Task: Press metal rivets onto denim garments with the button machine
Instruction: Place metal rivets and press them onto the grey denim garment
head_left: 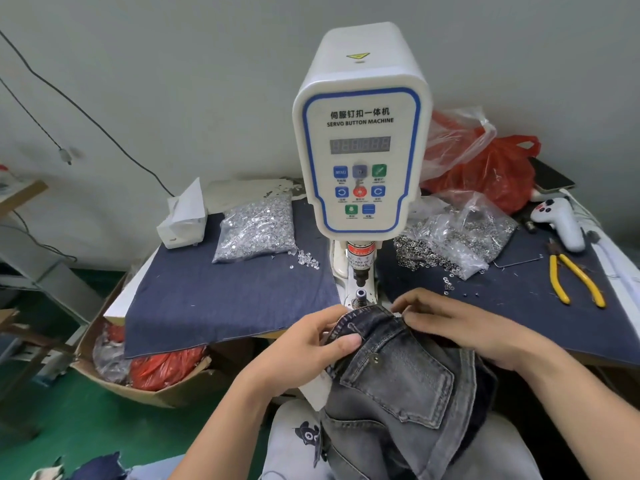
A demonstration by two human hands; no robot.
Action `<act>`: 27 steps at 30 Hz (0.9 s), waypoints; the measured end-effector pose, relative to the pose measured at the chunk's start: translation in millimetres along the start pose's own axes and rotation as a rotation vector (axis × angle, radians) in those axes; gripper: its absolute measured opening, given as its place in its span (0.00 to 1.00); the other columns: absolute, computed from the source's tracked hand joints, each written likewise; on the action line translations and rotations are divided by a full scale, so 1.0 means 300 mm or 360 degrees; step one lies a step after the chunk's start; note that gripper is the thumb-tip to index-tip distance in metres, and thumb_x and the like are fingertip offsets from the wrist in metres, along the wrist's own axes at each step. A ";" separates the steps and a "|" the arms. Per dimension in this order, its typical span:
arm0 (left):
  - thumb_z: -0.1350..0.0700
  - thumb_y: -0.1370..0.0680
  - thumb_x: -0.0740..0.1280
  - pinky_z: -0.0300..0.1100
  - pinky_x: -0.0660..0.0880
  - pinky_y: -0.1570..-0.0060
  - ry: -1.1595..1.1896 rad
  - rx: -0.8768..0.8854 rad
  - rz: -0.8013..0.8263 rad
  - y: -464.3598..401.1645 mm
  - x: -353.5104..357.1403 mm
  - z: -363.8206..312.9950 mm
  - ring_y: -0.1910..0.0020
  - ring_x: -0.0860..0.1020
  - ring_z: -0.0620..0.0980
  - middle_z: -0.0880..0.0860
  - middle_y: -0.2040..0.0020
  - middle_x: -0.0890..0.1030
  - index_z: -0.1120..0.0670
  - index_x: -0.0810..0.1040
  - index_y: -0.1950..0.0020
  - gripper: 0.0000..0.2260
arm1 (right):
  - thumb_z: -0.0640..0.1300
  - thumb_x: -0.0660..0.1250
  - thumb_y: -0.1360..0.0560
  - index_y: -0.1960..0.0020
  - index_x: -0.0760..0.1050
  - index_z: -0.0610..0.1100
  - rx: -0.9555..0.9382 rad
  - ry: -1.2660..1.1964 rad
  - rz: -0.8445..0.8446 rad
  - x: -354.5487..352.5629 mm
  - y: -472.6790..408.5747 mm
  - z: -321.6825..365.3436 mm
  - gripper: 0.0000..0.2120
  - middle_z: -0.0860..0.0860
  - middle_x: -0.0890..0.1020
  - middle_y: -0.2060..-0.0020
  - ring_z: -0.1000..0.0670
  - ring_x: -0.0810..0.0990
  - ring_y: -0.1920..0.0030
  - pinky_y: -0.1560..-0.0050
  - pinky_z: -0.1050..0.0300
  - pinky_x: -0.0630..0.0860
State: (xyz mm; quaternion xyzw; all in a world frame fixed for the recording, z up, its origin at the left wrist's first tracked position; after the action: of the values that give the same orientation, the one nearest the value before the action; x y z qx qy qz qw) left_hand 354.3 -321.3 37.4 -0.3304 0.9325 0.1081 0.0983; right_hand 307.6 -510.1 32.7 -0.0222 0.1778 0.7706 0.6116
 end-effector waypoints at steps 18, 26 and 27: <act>0.27 0.23 0.64 0.54 0.75 0.31 -0.0292 -0.0394 0.0244 0.071 -0.084 0.076 0.36 0.81 0.44 0.41 0.37 0.83 0.39 0.79 0.35 0.23 | 0.43 0.72 0.21 0.54 0.72 0.46 -0.0359 0.0406 0.0240 0.106 -0.038 0.133 0.09 0.59 0.76 0.59 0.60 0.74 0.55 0.52 0.62 0.69; 0.27 0.23 0.65 0.53 0.69 0.24 -0.0124 -0.0592 0.0477 0.042 0.096 0.214 0.28 0.74 0.43 0.42 0.28 0.75 0.38 0.65 0.22 0.33 | 0.40 0.76 0.25 0.53 0.79 0.49 -0.0467 0.0382 0.0259 0.113 -0.028 0.189 0.08 0.54 0.84 0.45 0.51 0.82 0.42 0.40 0.61 0.74; 0.30 0.24 0.68 0.49 0.70 0.25 -0.0136 -0.0552 0.0470 0.037 0.102 0.210 0.29 0.74 0.40 0.41 0.28 0.74 0.37 0.62 0.21 0.34 | 0.40 0.77 0.25 0.54 0.78 0.48 -0.0475 0.0402 0.0245 0.113 -0.029 0.189 0.08 0.55 0.84 0.46 0.51 0.82 0.43 0.41 0.61 0.74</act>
State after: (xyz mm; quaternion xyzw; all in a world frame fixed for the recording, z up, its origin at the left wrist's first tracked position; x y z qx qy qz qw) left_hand 330.9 -314.5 -29.1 -0.1976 0.9331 0.2939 0.0624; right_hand 317.9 -459.7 75.0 -0.1955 0.1381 0.8240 0.5136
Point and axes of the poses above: each hand's wrist, its own y-axis away from the middle knuckle, its own x-axis out of the palm, z = x × y, the point moved 9 cm from there along -y, towards the middle knuckle
